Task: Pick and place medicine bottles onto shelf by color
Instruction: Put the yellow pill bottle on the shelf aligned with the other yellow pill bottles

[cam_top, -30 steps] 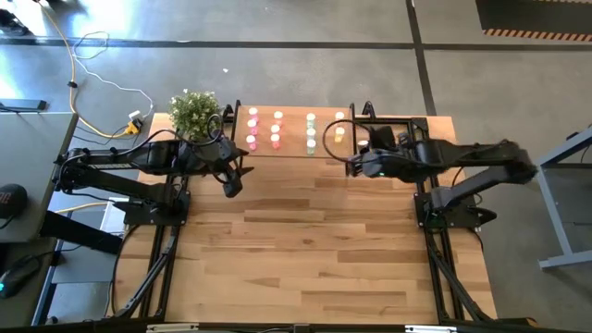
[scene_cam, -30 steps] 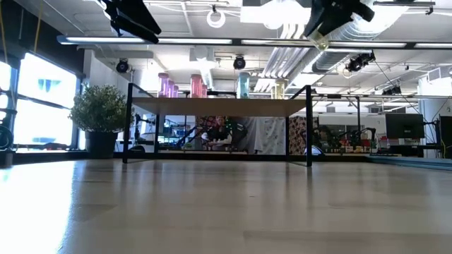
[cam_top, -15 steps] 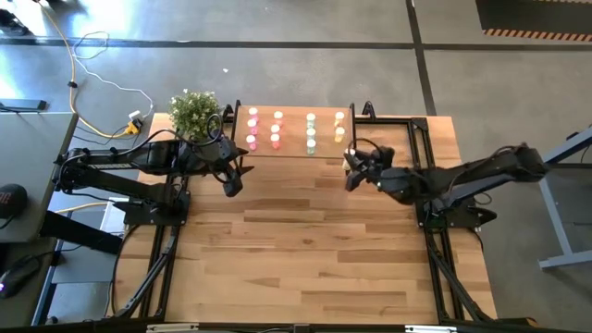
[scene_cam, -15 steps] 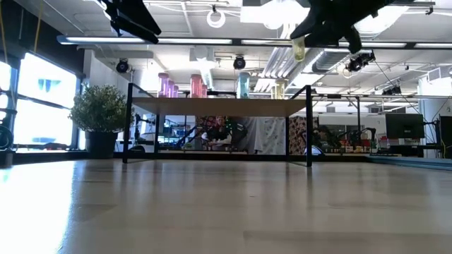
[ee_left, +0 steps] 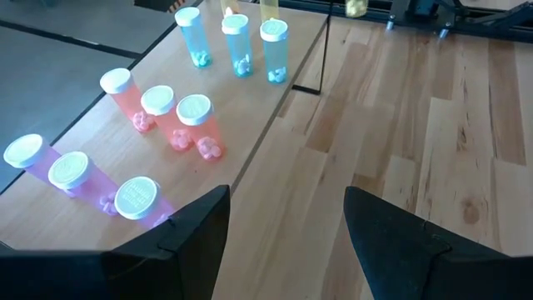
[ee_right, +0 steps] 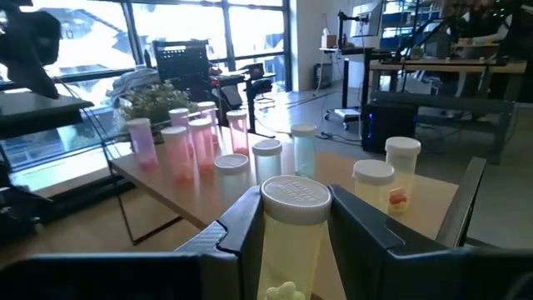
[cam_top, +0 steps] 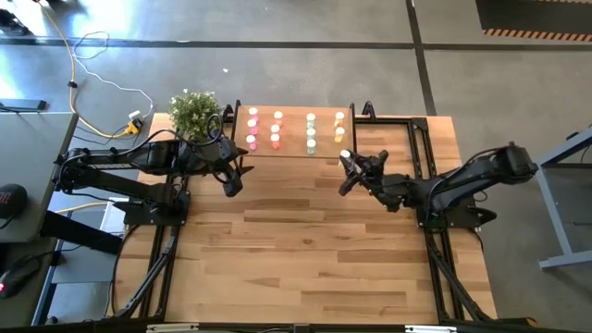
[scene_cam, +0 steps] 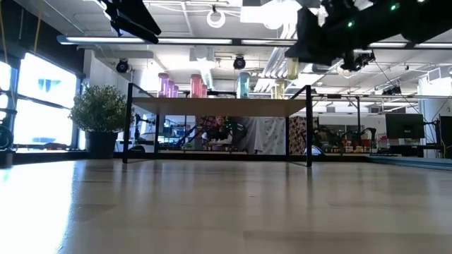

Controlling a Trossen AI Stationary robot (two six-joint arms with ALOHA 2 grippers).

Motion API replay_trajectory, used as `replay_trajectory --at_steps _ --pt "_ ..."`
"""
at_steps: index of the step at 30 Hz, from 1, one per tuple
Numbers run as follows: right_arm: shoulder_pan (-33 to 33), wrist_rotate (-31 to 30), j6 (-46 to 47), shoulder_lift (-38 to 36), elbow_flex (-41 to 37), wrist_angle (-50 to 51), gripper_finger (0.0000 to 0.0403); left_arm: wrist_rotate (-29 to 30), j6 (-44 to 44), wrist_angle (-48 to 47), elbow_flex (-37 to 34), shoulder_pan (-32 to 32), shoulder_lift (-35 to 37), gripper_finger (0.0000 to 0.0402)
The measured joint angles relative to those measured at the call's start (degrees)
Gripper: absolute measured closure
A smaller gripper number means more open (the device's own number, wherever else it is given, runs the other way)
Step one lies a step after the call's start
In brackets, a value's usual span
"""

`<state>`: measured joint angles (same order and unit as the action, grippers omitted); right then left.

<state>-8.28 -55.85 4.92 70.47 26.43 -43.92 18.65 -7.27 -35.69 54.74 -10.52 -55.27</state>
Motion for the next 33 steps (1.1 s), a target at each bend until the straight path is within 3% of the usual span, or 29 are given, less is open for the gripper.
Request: replay_trajectory --at_steps 14,33 --pt "5.7 1.4 -4.0 11.8 4.7 -6.4 0.0298 0.0 0.0 0.0 0.0 0.0 0.0 0.0174" --pt "11.6 3.8 2.6 12.1 6.2 2.2 0.0298 0.0 0.1 0.0 0.0 0.0 0.0 0.0174"
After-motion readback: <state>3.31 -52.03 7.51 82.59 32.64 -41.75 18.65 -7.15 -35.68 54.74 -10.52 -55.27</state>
